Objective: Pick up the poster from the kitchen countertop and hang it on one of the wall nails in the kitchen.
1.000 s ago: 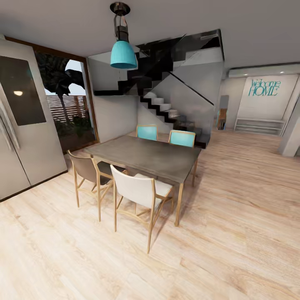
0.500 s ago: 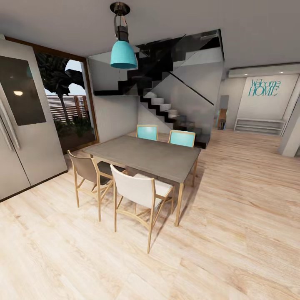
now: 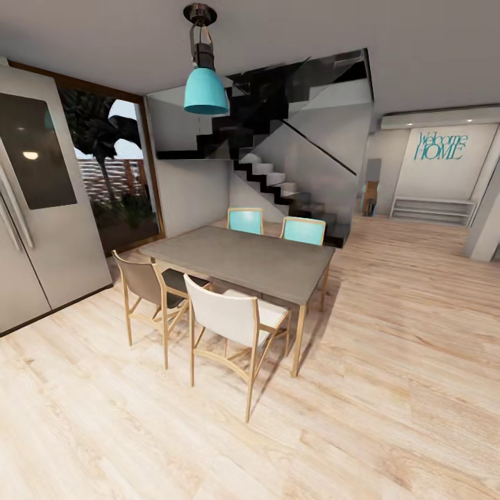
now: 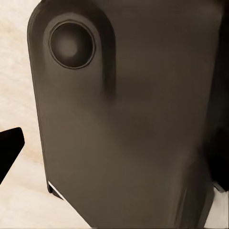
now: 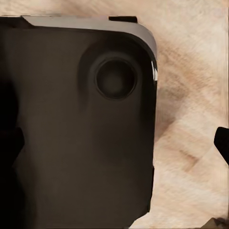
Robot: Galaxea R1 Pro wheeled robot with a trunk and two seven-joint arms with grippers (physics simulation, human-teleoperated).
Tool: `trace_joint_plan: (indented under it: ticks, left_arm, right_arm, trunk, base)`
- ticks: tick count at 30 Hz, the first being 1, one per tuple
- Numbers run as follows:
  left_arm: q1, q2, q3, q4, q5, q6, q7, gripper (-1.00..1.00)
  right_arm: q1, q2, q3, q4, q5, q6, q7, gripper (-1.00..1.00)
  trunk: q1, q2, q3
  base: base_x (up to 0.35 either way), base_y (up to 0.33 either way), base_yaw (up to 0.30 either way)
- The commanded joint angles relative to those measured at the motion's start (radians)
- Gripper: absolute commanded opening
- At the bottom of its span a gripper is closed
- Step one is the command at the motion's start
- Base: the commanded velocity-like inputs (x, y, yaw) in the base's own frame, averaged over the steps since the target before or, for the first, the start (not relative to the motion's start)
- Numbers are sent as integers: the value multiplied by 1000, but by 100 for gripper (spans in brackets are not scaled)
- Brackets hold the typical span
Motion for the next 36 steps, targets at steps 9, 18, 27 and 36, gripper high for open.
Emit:
trace_joint_plan:
  ticks: [9, 18, 27, 36]
  left_arm:
    - [3, -1, 3, -502, -2, -17, 0, 100]
    - [3, 10, 5, -522, -4, -60, -1, 100]
    - [3, 12, 6, -492, -3, -66, -1, 100]
    - [3, 12, 6, -492, -3, -66, -1, 100]
  right_arm:
    - [-28, -2, -2, -525, 3, -75, -1, 100]
    - [-23, -18, 2, -554, 6, -80, -1, 100]
    - [-20, -22, 3, -555, 4, -80, -2, 100]
    - [-20, -22, 4, -555, 6, -81, -4, 100]
  trunk:
    - [0, 0, -1]
    - [0, 0, -1]
    - [0, 0, -1]
    - [0, 0, -1]
  base:
    - [0, 0, 0]
    - [0, 0, 0]
    - [0, 0, 191]
    - [0, 0, 287]
